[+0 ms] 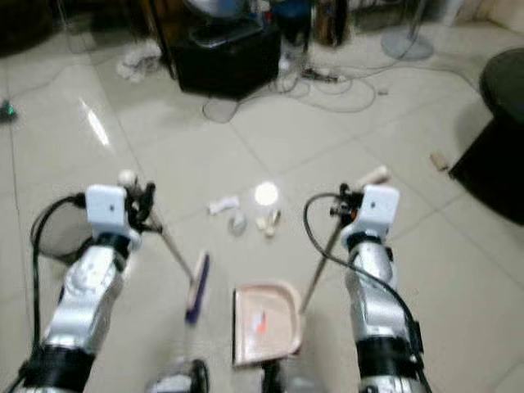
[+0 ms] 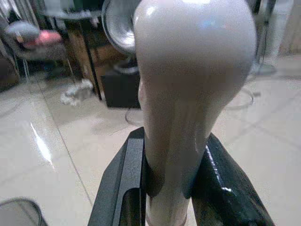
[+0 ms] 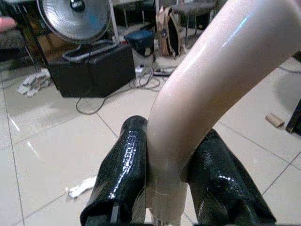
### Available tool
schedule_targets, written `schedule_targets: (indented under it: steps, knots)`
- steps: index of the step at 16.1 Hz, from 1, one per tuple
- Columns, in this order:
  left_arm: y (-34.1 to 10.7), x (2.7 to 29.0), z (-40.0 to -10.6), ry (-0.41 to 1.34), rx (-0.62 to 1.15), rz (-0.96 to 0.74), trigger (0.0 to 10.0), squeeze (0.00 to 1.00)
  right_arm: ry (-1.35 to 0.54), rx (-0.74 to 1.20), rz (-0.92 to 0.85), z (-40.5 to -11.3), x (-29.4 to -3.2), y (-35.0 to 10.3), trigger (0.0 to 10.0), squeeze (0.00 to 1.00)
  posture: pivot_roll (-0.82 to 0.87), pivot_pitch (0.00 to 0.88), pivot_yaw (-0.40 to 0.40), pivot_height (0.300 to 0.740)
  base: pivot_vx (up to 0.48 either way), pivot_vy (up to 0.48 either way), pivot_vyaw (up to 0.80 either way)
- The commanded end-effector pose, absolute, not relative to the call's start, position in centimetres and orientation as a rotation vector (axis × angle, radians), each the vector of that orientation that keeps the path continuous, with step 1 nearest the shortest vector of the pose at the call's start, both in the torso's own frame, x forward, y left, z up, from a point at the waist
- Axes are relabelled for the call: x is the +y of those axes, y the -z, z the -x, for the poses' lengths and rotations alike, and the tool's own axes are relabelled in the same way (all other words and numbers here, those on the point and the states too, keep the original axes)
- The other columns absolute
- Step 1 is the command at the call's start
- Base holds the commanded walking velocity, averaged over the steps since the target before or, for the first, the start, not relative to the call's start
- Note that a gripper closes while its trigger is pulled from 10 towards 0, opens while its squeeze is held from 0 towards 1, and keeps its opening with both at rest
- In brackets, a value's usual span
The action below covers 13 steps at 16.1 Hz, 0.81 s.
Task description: Sweep floor
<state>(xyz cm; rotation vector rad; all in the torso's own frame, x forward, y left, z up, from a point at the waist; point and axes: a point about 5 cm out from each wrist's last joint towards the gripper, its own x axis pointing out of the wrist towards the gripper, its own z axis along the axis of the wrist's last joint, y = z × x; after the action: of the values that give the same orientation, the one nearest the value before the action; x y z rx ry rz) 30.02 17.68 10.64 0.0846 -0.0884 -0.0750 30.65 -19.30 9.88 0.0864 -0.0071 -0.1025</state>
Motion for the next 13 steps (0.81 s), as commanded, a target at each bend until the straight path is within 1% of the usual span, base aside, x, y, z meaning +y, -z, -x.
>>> schedule_targets:
  steps: [1, 4, 6, 8, 13]
  knots:
    - [-11.9, 17.8, -30.0, 0.075, -0.162, -0.089, 10.0, 0.00, 0.133, -0.048, -0.098, -31.0, -20.4, -10.8, 10.0, 0.00, -0.03, 0.162, 0.021, 0.740, 0.379, 0.000, -0.80]
    - [-12.4, 18.3, -30.0, 0.061, -0.190, -0.105, 10.0, 0.00, 0.154, -0.054, -0.102, -31.0, -21.0, -10.9, 10.0, 0.00, -0.02, 0.164, 0.022, 0.740, 0.393, 0.000, -0.80]
    - [-13.4, 19.0, -30.1, 0.036, -0.238, -0.101, 10.0, 0.00, 0.170, -0.067, -0.091, -31.1, -21.5, -11.3, 10.0, 0.00, -0.02, 0.165, 0.020, 0.740, 0.405, 0.000, 0.00]
    - [-13.7, 19.2, -30.2, 0.028, -0.248, -0.103, 10.0, 0.00, 0.173, -0.075, -0.088, -31.1, -21.7, -11.4, 10.0, 0.00, -0.02, 0.165, 0.019, 0.740, 0.412, 0.000, 0.00]
    - [-15.0, 19.4, -30.6, 0.021, -0.302, -0.103, 10.0, 0.00, 0.161, -0.131, -0.084, -31.4, -21.8, -12.4, 10.0, 0.00, -0.02, 0.163, 0.015, 0.740, 0.418, 0.000, 0.00]
